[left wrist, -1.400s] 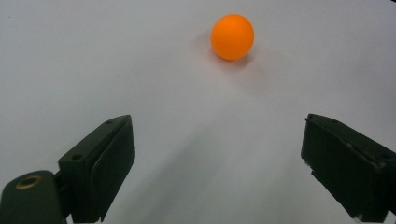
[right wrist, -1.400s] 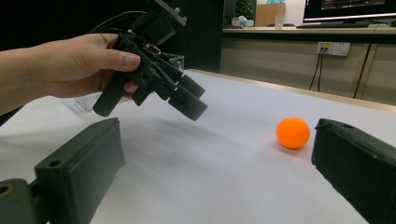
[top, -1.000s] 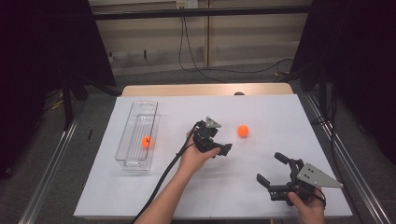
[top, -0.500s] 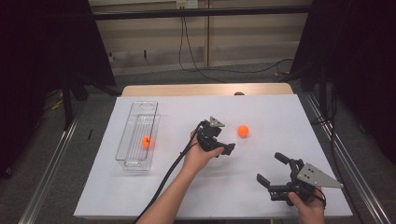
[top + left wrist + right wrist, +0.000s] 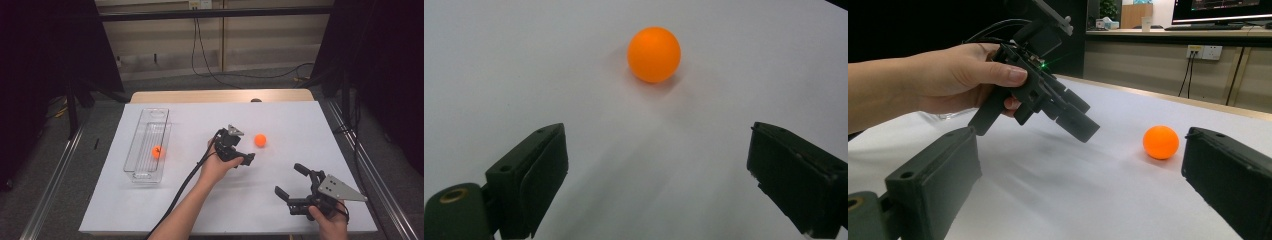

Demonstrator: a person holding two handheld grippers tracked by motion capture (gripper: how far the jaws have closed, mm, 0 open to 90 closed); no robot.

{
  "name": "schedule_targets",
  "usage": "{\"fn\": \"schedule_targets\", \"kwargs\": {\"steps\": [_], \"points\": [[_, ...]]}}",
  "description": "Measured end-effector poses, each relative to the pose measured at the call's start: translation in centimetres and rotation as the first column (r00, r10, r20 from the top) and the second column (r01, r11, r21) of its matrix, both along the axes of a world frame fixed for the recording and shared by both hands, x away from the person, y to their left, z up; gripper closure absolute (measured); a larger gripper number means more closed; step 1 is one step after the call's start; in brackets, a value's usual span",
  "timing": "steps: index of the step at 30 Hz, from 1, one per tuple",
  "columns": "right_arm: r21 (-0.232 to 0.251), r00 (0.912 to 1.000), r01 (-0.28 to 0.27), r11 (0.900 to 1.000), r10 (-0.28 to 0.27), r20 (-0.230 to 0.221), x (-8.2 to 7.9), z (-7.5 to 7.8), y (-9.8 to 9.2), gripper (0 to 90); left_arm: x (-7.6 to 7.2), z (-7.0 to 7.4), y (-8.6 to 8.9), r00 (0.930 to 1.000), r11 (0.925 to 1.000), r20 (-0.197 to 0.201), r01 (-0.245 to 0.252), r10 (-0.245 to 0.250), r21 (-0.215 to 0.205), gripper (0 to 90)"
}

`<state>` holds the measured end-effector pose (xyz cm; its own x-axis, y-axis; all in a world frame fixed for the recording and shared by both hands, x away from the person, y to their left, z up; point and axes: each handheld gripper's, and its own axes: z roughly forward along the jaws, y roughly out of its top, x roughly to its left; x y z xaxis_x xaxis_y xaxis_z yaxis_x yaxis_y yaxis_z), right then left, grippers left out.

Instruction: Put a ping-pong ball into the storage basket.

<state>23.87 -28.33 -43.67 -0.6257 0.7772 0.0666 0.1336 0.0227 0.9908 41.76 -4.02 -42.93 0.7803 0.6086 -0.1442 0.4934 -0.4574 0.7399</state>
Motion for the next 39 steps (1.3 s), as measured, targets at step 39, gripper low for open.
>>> {"fn": "schedule_targets", "kwargs": {"steps": [39], "points": [[0.002, 1.0, 0.002, 1.0, -0.002, -0.002, 0.0, 0.0, -0.1, 1.5, 1.1, -0.7, -2.5, 0.9999, 1.0, 0.013, -0.005, 0.005, -0.003, 9.6]]}}
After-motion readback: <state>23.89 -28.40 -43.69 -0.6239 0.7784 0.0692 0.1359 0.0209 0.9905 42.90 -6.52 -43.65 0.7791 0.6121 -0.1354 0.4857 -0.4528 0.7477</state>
